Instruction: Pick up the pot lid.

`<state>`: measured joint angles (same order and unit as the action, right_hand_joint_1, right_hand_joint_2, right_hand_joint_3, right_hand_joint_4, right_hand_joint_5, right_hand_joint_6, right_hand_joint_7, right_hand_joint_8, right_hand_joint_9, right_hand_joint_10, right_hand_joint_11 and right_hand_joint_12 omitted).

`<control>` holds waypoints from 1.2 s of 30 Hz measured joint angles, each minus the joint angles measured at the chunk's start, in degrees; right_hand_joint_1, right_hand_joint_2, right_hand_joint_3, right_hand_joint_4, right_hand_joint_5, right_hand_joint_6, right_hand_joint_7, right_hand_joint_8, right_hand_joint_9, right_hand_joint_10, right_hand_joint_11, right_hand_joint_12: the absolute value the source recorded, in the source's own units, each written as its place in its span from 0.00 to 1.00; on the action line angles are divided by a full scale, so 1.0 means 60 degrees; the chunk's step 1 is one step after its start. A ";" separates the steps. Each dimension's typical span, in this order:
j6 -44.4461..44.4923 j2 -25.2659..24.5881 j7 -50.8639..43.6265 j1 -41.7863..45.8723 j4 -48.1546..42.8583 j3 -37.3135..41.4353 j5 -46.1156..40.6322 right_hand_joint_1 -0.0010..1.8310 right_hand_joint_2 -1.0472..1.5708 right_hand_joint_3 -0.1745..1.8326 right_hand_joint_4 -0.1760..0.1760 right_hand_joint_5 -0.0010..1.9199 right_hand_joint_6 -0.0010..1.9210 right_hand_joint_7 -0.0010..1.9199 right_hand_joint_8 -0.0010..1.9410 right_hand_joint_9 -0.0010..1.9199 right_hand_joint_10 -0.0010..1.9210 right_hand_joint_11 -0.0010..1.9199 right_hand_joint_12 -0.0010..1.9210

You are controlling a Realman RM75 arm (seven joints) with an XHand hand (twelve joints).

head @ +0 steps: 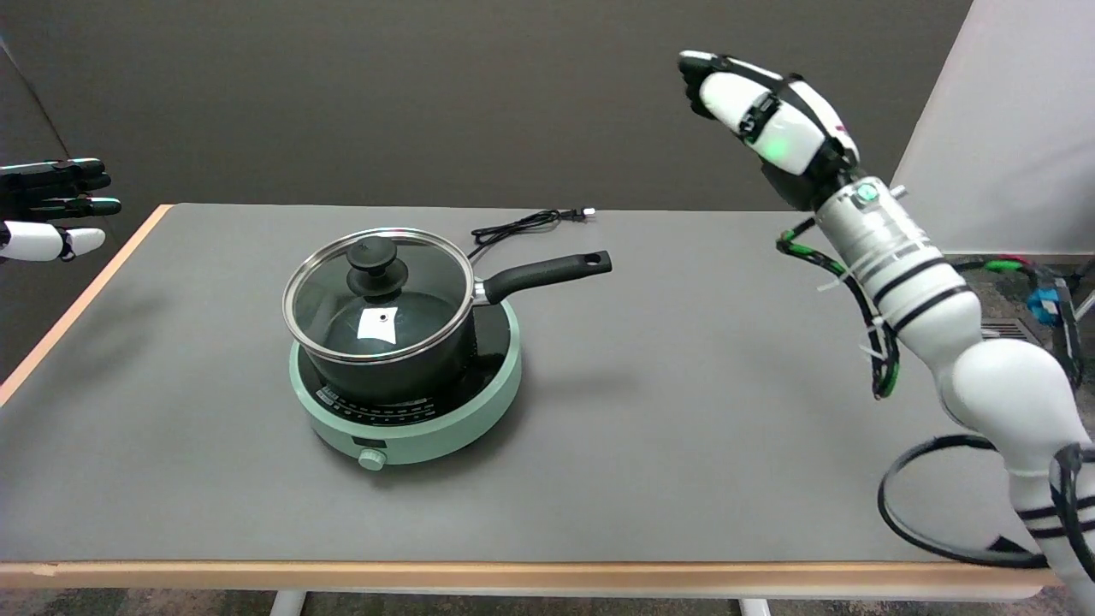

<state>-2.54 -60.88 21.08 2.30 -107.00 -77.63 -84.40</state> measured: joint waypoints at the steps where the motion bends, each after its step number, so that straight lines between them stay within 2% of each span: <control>1: -0.0041 0.0029 -0.0127 -0.0148 0.0000 -0.0098 0.0082 0.34 0.61 0.53 0.51 0.26 0.11 0.25 0.08 0.22 0.17 0.12 0.31; 8: -0.0260 0.0230 -0.1264 -0.1425 0.0030 -0.1037 0.1054 0.35 0.61 0.52 0.62 0.24 0.10 0.27 0.10 0.26 0.16 0.16 0.36; 14: -0.0327 0.0258 -0.2089 -0.2557 0.0224 -0.2036 0.2130 0.34 0.60 0.52 0.64 0.22 0.10 0.27 0.10 0.27 0.16 0.17 0.37; 19: -0.0332 0.0059 -0.2608 -0.3613 0.0801 -0.2954 0.2946 0.34 0.60 0.51 0.64 0.22 0.10 0.27 0.10 0.27 0.16 0.18 0.38; 24: -0.0333 -0.0219 -0.2935 -0.4620 0.1541 -0.3843 0.3451 0.36 0.61 0.51 0.72 0.24 0.11 0.32 0.11 0.30 0.19 0.19 0.41; 36: -0.0500 -0.0955 -0.3375 -0.7155 0.3484 -0.6350 0.4135 0.41 0.60 0.54 0.74 0.25 0.10 0.33 0.10 0.30 0.21 0.20 0.41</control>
<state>-5.54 -66.60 0.83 -40.63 -86.10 -115.73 -59.59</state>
